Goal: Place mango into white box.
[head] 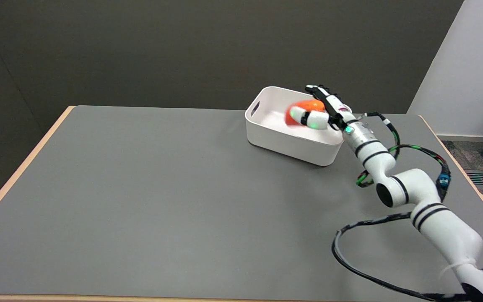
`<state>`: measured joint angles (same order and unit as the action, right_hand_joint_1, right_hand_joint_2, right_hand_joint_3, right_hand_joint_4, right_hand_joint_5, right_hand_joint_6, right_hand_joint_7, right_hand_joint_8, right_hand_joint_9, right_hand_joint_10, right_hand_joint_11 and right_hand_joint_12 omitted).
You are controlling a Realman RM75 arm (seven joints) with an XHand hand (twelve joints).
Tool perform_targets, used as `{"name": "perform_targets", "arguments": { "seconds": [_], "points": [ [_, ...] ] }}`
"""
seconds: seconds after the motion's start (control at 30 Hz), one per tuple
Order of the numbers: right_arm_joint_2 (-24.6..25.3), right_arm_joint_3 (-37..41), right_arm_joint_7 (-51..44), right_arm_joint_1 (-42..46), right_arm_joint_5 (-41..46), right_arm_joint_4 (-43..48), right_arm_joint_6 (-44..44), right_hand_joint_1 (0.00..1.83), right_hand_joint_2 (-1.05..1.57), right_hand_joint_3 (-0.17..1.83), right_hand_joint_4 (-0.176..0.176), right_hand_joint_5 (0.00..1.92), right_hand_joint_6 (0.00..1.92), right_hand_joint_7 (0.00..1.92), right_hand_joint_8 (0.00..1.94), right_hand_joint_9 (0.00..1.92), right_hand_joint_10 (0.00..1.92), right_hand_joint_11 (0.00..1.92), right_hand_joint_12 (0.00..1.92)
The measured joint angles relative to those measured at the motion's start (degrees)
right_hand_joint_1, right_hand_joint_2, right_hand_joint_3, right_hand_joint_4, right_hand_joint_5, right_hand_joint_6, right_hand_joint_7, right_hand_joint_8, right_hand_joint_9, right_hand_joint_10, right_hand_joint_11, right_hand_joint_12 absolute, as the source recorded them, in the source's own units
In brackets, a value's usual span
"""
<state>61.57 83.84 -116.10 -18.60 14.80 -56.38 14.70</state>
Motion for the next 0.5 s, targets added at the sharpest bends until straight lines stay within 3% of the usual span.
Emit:
{"name": "perform_targets", "arguments": {
  "seconds": [0.1, 0.5],
  "points": [
    [-1.6, 0.0, 1.9, 1.4, 0.0, 0.1, 0.6, 0.47, 0.52, 0.86, -0.038, 0.05, 0.13, 0.0, 0.0, 0.0, 0.0, 0.0, 0.88],
    [-7.1, -5.0, 7.9, 0.2, -3.0, 4.7, 3.3, 0.47, 0.56, 0.61, -0.033, 0.0, 0.0, 0.0, 0.0, 0.0, 0.0, 0.0, 0.82]
  ]
}}
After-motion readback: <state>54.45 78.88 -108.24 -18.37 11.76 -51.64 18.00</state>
